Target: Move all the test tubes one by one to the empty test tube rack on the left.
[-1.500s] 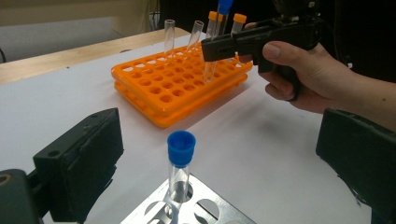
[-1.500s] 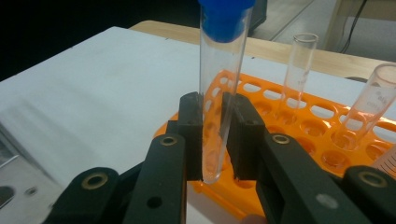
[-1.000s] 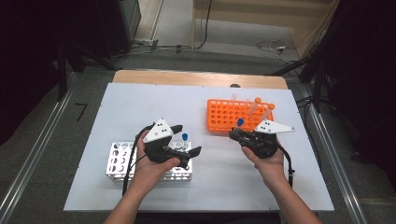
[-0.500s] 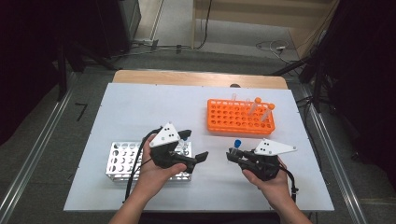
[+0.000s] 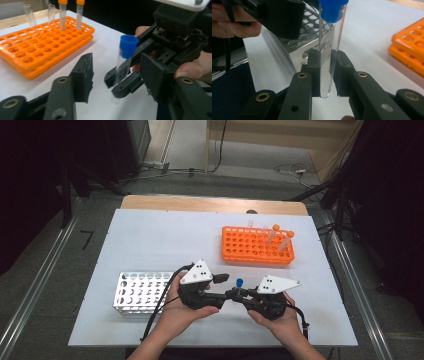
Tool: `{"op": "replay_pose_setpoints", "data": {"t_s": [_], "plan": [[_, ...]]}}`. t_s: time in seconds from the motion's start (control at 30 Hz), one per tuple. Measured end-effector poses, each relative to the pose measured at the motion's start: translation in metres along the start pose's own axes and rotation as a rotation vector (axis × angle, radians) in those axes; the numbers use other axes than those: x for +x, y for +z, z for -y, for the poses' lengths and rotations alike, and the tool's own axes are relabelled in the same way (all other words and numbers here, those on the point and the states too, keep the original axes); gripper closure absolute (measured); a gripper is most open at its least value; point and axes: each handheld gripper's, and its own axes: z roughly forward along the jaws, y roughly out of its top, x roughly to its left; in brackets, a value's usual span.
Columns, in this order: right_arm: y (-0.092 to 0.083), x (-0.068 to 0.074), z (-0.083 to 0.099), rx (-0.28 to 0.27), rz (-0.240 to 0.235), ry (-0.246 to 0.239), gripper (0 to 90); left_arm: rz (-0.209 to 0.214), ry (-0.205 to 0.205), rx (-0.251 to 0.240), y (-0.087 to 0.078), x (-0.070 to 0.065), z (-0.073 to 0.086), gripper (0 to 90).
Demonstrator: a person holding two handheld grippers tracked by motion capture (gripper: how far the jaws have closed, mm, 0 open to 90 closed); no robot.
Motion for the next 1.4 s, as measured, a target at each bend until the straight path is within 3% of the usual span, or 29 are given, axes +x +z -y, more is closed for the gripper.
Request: {"op": "replay_pose_setpoints", "data": {"t_s": [0.4,0.8,0.93,1.03,1.07,1.1,1.23,1.3,1.4], "plan": [[0.005,0.011,-0.002,0.004,-0.034,-0.029,75.1,0.050,0.013,0.032,0.006,-0.003,0.002,74.5],[0.006,0.010,-0.001,0.006,-0.044,-0.026,74.2,0.033,0.051,0.038,0.004,-0.003,0.002,76.9],[0.005,0.007,-0.001,0.000,-0.062,-0.016,62.5,0.022,0.043,0.017,-0.002,0.001,0.000,76.9],[0.002,0.005,-0.001,-0.011,-0.065,-0.011,47.3,0.010,0.039,0.003,-0.007,0.004,-0.001,76.9],[0.002,0.005,-0.001,-0.011,-0.065,-0.011,47.3,0.010,0.039,0.003,-0.007,0.004,-0.001,77.0],[0.001,0.002,-0.001,-0.018,-0.058,-0.001,38.4,0.000,0.040,-0.002,-0.011,0.006,-0.002,76.9],[-0.002,-0.005,-0.001,-0.029,-0.047,0.021,27.7,-0.017,0.042,-0.008,-0.016,0.010,-0.003,76.9],[-0.004,-0.010,0.000,-0.036,-0.032,0.024,15.2,-0.032,0.042,-0.016,-0.022,0.013,-0.004,76.9],[-0.006,-0.016,0.001,-0.034,-0.019,0.031,4.7,-0.042,0.040,-0.023,-0.026,0.016,-0.005,77.0]]}}
